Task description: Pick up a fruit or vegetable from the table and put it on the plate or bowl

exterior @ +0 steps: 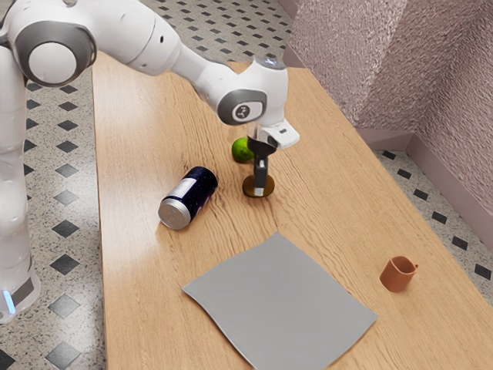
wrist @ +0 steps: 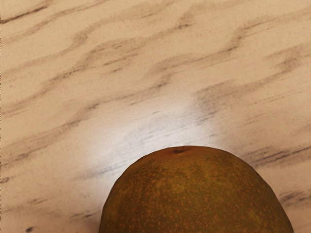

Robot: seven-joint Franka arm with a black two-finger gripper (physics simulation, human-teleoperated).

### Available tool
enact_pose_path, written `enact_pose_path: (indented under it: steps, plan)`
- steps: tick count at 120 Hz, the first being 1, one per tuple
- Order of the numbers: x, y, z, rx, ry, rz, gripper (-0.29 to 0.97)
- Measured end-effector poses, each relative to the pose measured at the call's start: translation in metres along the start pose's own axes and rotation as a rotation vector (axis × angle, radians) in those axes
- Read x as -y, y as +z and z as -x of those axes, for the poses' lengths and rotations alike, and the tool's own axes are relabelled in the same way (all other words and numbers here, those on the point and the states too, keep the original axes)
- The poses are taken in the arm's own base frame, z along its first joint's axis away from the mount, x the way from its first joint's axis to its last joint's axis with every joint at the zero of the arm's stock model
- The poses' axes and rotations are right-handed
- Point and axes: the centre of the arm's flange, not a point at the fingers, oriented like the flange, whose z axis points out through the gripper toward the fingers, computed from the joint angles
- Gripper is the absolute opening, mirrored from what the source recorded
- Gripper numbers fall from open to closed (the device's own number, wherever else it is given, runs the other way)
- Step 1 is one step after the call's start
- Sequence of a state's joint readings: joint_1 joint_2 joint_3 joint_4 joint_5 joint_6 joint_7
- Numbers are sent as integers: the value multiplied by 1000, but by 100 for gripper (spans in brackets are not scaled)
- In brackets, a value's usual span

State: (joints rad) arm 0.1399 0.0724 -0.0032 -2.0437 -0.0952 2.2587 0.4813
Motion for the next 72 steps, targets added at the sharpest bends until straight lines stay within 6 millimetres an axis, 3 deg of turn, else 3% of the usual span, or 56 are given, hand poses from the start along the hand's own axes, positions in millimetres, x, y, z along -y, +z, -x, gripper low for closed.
enact_pose_path:
  steps: [58, 72]
  plan:
    - [0, 12, -5, -14, 11, 2, 68]
    - [1, 14, -6, -26, 0, 11, 63]
